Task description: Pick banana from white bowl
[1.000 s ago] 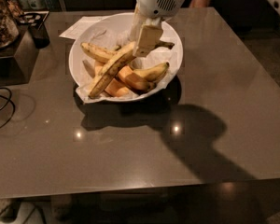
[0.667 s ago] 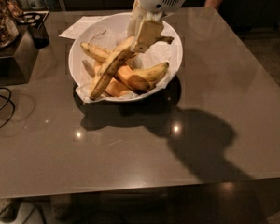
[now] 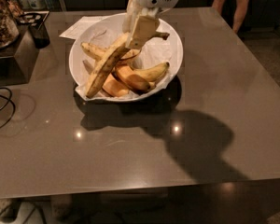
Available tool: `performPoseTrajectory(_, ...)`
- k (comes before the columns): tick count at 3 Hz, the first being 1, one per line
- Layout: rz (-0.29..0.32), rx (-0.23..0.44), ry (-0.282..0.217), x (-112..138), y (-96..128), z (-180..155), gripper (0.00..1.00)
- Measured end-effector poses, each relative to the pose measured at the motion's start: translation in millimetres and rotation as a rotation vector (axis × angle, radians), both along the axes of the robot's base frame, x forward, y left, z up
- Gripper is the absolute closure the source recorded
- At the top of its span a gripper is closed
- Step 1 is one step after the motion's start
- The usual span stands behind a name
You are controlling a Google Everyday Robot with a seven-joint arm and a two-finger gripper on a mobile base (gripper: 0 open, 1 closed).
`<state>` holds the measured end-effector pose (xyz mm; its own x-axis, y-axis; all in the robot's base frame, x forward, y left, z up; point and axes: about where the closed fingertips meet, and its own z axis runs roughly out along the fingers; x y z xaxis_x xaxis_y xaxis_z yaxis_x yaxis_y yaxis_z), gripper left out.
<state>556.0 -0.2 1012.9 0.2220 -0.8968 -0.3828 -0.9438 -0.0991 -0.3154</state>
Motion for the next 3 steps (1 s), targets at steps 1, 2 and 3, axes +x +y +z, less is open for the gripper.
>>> performPoseTrajectory(1,-0.012,0.077,0.003,-11.8,8.2,19.7,1.00)
performPoseTrajectory(2,-0.015,0.067,-0.010,-15.1,11.5,22.7,1.00)
performPoseTrajectory(3,-0.066,0.070,0.011,-31.8,12.9,27.2,1.00)
